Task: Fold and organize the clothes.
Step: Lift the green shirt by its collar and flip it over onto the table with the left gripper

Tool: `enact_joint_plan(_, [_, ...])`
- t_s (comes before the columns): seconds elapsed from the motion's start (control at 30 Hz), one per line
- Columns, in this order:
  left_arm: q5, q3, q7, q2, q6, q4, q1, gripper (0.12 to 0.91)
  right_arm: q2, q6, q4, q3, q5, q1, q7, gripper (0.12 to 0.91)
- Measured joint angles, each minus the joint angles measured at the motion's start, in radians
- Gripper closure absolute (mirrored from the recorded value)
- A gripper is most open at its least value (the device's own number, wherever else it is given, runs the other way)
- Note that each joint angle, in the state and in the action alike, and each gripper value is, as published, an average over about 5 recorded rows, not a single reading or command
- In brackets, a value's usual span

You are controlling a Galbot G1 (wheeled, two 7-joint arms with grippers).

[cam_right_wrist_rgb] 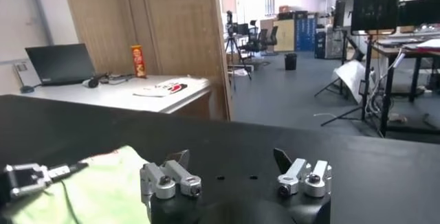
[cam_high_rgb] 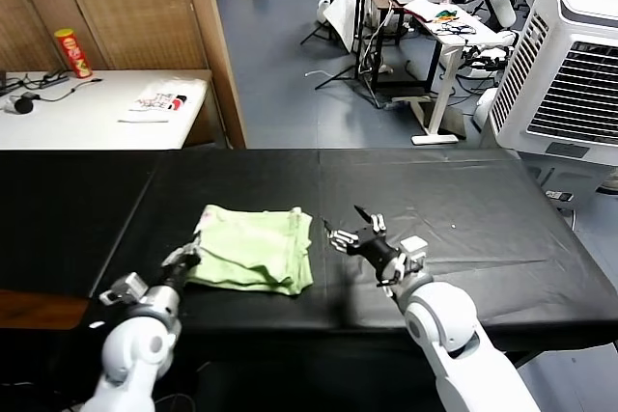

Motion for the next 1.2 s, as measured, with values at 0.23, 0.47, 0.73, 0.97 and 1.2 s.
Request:
enact_joint_plan(0.23, [0.058, -0.068, -0.023, 0.143, 0.031, -0.045, 0.032, 0.893, 0.006, 0.001, 0.000, 0.001, -0.003, -0.006, 0.003, 0.227])
enact_joint_plan(0.47, [0.212, -0.167, -0.058, 0.278, 0.043, -0.108, 0.058, 0.893, 0.027, -0.002, 0.001, -0.001, 0.001, -0.015, 0.004, 0.227])
enact_joint_plan(0.73, [0.472, -0.143, -0.082, 0.276, 0.023, -0.227, 0.075, 0.893, 0.044, -0.001, 0.000, -0.001, -0.019, -0.041, 0.003, 0.227])
enact_joint_plan(0.97, [0.606, 0.080, -0.084, 0.162, -0.016, -0.188, 0.026, 0.893, 0.045, 0.000, 0.013, 0.011, -0.030, -0.080, 0.000, 0.227])
enact_joint_plan(1.2, [0.685, 0.291, -0.107, -0.007, -0.018, -0.099, -0.030, 0.893, 0.022, -0.011, 0.025, 0.024, -0.005, -0.107, -0.004, 0.227])
